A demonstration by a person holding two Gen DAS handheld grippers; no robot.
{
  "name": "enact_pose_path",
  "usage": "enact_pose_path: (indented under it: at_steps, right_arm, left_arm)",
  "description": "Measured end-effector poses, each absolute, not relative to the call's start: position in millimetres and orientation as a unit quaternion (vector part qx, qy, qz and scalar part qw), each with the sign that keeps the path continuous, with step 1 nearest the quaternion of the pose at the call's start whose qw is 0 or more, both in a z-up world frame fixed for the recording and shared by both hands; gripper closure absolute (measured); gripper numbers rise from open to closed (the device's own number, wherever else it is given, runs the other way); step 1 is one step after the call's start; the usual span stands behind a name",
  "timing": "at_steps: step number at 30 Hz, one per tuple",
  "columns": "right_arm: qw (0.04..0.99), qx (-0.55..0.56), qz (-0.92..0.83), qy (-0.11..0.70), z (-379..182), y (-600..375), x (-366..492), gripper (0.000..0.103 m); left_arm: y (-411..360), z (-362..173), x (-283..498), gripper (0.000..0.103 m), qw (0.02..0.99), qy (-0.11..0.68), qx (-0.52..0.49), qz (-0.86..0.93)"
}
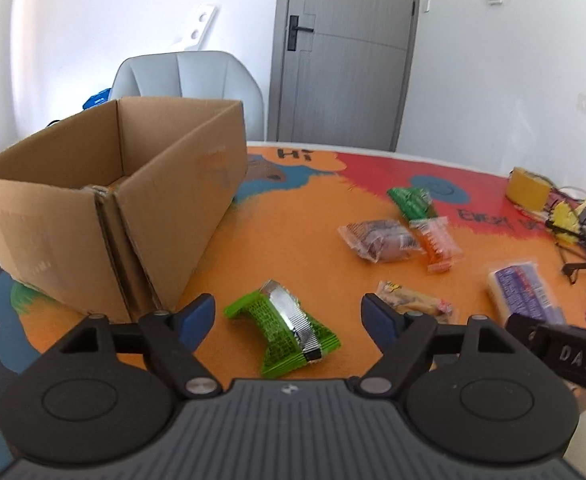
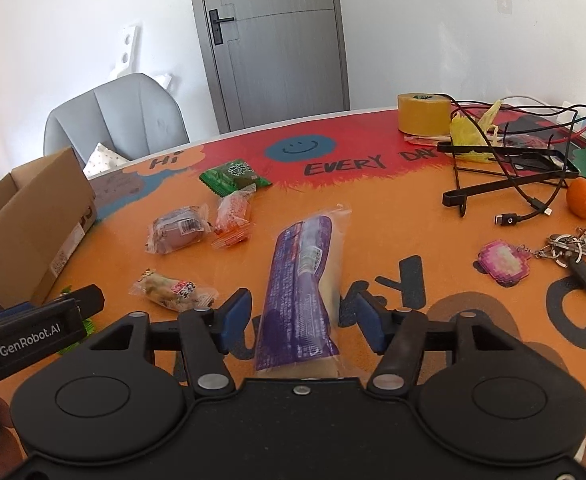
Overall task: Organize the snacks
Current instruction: 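Grasp the green wrapped snack with the left tool while the right tool grasps the purple bar, then carry the green snack and purple bar into the box and open both tools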
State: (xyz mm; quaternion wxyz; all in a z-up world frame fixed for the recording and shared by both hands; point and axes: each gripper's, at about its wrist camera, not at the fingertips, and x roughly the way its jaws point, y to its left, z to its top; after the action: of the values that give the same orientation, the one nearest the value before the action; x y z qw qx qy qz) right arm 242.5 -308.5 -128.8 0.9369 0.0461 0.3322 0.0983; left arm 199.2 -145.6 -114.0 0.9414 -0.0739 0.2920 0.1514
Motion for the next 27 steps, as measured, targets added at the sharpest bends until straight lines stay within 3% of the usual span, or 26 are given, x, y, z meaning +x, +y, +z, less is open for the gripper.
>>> enact_pose_path:
  at_steps: [5,7,10,13,27]
  right_arm:
    - [0.938,0.042,0.093,0.332,-130,-308,245,0.044]
    - [0.937,0.038,0.092,0.334,-131,-306,246,0.044]
    - [0.936,0.032,0.096,0.336,-133,-302,244,0.049]
    - [0.935,0.028,0.099,0.340,-134,-299,242,0.065]
    - [0.941,0.050,0.075,0.326,-124,-306,219,0.072]
  left_arm:
    - [-144,-125,206,0.038,0.936,0.310,-0.079,0.148]
    - [-143,-125,206,0.058,0.937,0.306,-0.075,0.153]
    - [-140,-124,206,0.074,0.938,0.305,-0.082,0.144]
    - [-136,-121,202,0.076,0.938,0.305,-0.088,0.138]
    - [-130,-98,172,0.077,0.953,0.272,-0.091,0.096]
